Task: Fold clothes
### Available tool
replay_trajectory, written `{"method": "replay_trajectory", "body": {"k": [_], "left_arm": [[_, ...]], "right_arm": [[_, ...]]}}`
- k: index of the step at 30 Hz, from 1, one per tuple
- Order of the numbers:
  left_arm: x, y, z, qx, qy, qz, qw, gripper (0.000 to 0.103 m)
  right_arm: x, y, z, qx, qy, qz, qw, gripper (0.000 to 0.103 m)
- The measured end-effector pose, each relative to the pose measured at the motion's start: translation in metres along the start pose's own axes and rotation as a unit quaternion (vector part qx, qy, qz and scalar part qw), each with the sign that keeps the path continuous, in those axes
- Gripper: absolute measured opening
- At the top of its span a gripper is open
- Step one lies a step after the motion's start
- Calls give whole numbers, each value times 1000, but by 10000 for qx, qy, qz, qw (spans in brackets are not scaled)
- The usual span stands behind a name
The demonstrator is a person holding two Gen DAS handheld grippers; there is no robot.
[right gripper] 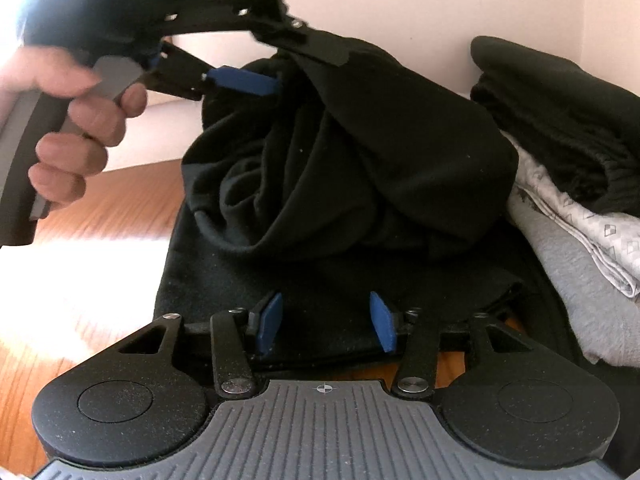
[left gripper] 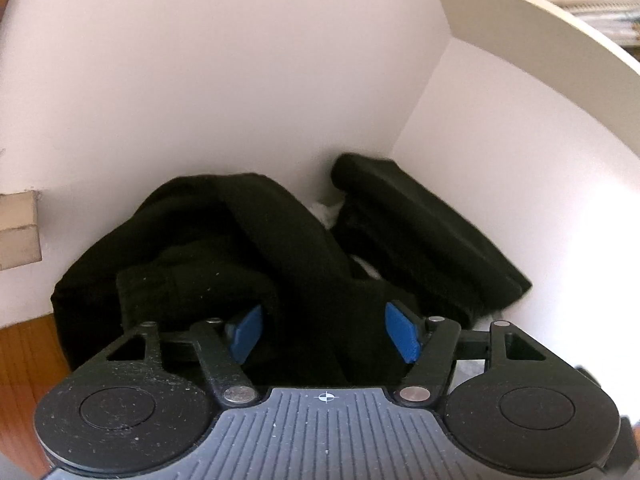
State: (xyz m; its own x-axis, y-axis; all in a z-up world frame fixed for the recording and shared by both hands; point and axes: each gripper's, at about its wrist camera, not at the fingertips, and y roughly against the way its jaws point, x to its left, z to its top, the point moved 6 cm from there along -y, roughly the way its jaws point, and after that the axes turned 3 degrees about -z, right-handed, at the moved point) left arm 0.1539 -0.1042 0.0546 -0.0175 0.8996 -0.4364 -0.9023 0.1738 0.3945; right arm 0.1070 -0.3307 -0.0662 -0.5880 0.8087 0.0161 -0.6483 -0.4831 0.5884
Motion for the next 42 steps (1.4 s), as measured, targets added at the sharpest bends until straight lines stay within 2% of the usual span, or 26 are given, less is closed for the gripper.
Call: {"method": "replay_trajectory", "body": {"k": [3,8,11,15,21,25,28,29,31,32,33,36,39,42], "left_arm": [[-2,12,3,-290,218,-19,9993,64],[-3,25,3,-363,247,58,9990,64],[-7,39,8,-550,172,48,9983,72],[-11,36,5,-433,122,-13,9990,78],[-16,30,1,-247,56,-99,9996,76],[-13,-4,-12,68,250,-24,9997,73],[-11,-25,-11,97,239,163,9995,72],[-11,-29,-9,103,207,196,9995,68],[-13,-35,-6,132,13,280,9995,21],[-13,-36,-5,151,-16,332,9993,19],[-13,-36,-5,165,-47,373,9992,10],[-15,-21,-3,92,-180,302,9993,6],[-12,15,9,-158,-252,210,9993,5],[-7,55,22,-437,-376,233,9981,5]], "right_arm": [[-1,-1,-1,-76,11,-5,10000,50],[-2,-1,-3,-160,1,22,9999,51],[-1,-1,-4,-180,22,1,9998,52],[-1,-1,-4,-216,14,3,9998,52],[-1,-1,-4,-254,-1,-27,9997,52],[0,-1,-5,-264,-12,-41,9996,52],[0,-1,-5,-274,-21,-51,9996,52],[0,-1,-5,-280,-22,-58,9996,52],[1,0,-6,-306,-39,-66,9995,52],[0,0,-6,-326,-61,-63,9994,52],[-1,2,-6,-354,-113,-46,9993,51],[-8,6,-7,-496,-402,-70,9979,50],[-13,14,-7,-788,-573,-161,9951,50],[-18,23,-7,-1146,-719,-445,9898,50]]}}
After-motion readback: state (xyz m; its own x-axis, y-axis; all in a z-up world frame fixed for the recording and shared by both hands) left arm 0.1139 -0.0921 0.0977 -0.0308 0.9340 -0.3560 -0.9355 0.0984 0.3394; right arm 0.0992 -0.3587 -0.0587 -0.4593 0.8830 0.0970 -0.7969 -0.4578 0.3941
